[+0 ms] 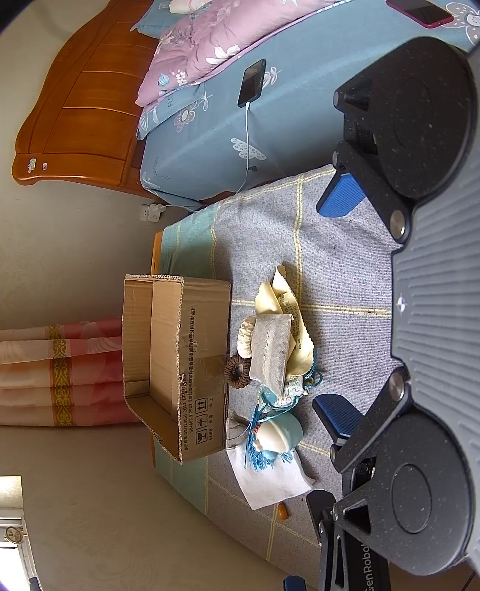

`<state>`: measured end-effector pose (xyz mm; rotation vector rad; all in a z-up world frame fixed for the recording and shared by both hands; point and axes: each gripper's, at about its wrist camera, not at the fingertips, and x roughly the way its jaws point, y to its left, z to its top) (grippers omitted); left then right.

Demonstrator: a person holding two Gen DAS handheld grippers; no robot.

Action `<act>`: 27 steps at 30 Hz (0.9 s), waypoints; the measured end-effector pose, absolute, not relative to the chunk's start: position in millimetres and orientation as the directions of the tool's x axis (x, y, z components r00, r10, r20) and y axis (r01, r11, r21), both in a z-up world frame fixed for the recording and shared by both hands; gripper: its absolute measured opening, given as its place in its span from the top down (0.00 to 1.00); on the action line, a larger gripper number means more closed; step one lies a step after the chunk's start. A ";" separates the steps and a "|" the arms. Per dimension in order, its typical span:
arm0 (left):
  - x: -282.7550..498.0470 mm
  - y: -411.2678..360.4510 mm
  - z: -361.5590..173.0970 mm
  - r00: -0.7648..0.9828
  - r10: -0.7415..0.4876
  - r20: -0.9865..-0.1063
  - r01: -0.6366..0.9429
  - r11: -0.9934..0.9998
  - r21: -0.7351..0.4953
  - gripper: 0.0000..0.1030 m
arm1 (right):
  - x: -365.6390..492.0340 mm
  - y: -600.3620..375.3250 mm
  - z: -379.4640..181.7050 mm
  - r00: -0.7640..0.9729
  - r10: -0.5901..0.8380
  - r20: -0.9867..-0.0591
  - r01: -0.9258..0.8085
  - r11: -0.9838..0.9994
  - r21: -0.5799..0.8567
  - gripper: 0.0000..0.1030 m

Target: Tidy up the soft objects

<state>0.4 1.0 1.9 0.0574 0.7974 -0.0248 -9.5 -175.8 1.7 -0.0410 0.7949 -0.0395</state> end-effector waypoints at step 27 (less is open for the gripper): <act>-0.3 2.0 4.2 0.699 0.000 -0.715 0.040 0.998 0.039 0.01 | -10.3 -175.4 5.0 0.706 -0.055 -0.707 0.020 0.998 -0.057 0.00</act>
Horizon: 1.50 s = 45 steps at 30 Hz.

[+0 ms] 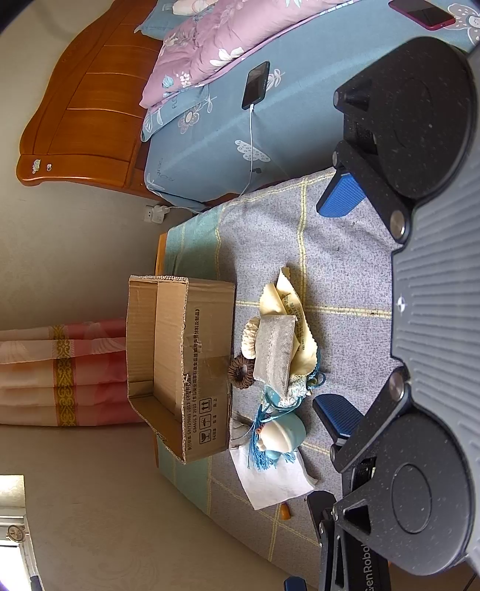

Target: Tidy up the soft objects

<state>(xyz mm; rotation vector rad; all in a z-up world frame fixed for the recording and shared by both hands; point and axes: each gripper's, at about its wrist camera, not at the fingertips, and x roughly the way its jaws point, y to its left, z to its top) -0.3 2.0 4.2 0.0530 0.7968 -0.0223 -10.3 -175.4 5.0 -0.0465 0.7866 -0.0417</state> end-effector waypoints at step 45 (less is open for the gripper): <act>20.9 13.6 -20.7 0.740 -0.075 -0.668 0.162 0.984 0.069 0.01 | 8.6 -172.7 -0.7 0.756 0.027 -0.654 -0.109 0.990 -0.084 0.00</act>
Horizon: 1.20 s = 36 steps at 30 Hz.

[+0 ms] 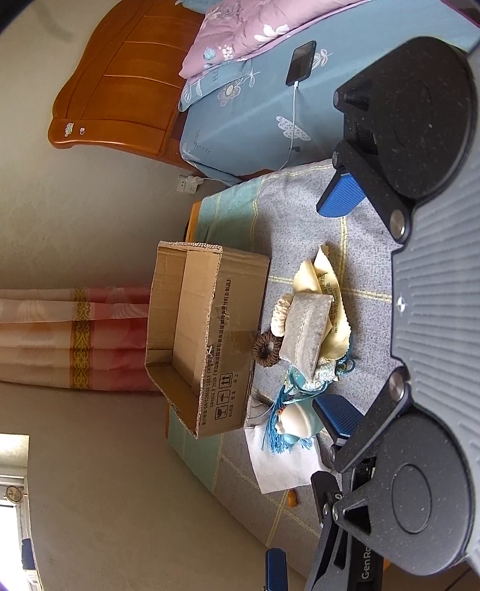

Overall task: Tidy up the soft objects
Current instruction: 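Grasp the pale blue round toy with the left tool while the right tool grasps the grey sachet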

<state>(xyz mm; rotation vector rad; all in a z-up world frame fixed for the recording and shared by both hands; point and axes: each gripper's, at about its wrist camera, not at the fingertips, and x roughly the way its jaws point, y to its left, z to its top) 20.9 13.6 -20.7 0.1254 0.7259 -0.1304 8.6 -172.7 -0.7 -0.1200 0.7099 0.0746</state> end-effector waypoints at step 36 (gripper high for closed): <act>83.6 36.9 -58.7 0.706 -0.089 -0.703 0.228 0.968 0.106 0.01 | 124.6 -163.2 -79.2 0.632 0.110 -0.767 -0.173 0.985 -0.001 0.00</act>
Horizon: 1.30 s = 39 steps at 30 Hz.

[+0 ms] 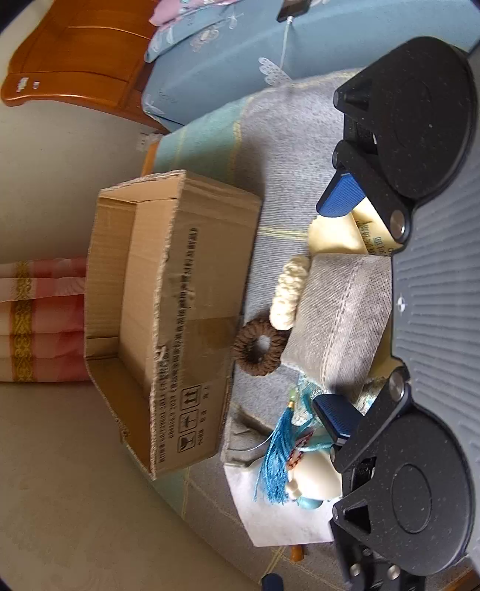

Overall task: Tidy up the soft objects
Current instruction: 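Grasp the pale blue round toy with the left tool while the right tool grasps the grey sachet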

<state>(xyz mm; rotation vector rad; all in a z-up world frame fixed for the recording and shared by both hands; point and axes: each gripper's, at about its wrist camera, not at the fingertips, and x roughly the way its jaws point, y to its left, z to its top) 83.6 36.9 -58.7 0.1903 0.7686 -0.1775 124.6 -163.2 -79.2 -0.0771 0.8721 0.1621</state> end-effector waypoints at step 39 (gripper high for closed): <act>92.4 -23.9 -69.1 0.622 -0.324 -0.713 0.539 0.838 0.089 0.43 | 91.2 -203.4 -73.3 0.697 0.154 -0.700 -0.265 0.963 -0.052 0.00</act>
